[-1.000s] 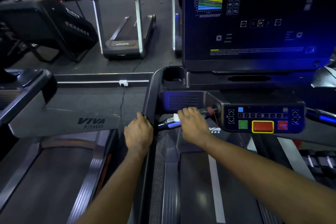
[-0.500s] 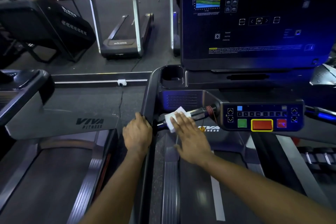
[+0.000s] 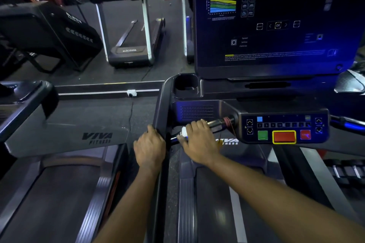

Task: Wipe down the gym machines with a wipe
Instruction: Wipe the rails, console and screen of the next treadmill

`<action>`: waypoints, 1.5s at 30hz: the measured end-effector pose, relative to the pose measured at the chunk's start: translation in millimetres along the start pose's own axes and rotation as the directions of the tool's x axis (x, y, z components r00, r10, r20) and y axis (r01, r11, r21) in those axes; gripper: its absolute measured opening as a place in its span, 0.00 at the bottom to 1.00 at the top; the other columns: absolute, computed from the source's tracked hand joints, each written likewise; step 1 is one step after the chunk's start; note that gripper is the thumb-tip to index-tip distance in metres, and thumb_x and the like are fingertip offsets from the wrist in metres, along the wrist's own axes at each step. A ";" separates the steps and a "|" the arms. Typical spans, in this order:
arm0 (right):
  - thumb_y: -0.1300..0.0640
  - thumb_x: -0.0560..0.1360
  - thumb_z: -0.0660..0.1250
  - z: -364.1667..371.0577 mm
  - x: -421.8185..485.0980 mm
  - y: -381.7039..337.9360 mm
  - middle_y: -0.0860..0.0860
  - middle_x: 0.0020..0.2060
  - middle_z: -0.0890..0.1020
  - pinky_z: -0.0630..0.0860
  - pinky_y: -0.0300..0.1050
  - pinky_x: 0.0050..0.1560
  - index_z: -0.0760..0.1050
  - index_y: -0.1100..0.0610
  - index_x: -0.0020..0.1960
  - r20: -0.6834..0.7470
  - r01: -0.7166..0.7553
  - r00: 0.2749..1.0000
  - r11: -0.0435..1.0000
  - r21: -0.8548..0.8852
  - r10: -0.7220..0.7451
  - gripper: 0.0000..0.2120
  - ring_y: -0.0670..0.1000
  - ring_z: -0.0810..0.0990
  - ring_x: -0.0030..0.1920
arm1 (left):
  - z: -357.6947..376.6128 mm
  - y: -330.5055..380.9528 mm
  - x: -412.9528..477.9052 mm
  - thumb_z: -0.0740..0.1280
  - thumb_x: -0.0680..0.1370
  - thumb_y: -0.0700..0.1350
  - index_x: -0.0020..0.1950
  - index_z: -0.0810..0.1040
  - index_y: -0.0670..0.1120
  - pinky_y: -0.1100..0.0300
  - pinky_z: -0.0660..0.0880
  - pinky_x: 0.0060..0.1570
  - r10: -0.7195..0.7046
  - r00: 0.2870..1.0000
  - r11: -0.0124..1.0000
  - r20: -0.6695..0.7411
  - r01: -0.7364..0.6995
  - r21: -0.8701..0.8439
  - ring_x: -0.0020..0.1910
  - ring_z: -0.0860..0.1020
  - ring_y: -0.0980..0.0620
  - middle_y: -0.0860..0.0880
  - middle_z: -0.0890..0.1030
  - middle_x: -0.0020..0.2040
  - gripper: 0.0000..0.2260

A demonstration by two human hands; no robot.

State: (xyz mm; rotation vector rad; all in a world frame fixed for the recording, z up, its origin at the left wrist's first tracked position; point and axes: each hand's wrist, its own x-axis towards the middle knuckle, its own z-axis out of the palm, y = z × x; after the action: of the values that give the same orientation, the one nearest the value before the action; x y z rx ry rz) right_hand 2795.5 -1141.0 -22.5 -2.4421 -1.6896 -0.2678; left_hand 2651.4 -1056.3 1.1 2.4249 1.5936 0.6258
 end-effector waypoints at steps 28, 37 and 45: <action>0.43 0.82 0.60 -23.9 14.1 -4.0 0.50 0.45 0.87 0.78 0.42 0.48 0.83 0.56 0.51 0.597 0.210 0.424 -0.715 0.667 0.681 0.19 0.50 0.85 0.48 | 5.5 -3.5 2.8 0.55 0.79 0.41 0.50 0.70 0.44 0.43 0.70 0.52 -0.023 0.999 0.999 0.037 0.022 0.049 0.42 0.80 0.37 0.39 0.83 0.42 0.06; 0.41 0.84 0.53 -16.7 -9.6 6.5 0.51 0.56 0.85 0.75 0.50 0.64 0.77 0.53 0.65 0.498 0.326 0.481 -0.674 0.663 0.722 0.22 0.51 0.82 0.60 | 4.2 -2.3 2.2 0.46 0.77 0.46 0.51 0.71 0.44 0.44 0.70 0.51 -0.018 1.000 0.999 0.024 0.017 0.050 0.41 0.81 0.37 0.39 0.83 0.41 0.16; 0.36 0.79 0.60 5.5 -20.2 -31.8 0.57 0.61 0.83 0.76 0.58 0.63 0.73 0.57 0.71 0.634 0.012 0.575 -0.780 0.626 0.517 0.30 0.58 0.80 0.64 | 1.5 -0.3 0.8 0.55 0.80 0.41 0.52 0.72 0.43 0.44 0.69 0.50 -0.033 0.999 0.997 0.038 0.030 0.071 0.42 0.80 0.37 0.39 0.83 0.42 0.07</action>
State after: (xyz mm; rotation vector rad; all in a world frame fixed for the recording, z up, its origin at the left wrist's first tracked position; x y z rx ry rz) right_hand 2759.0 -1147.0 -31.7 -0.8505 0.2680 0.7474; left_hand 2652.1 -1055.4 -0.1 2.4406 1.6618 0.5220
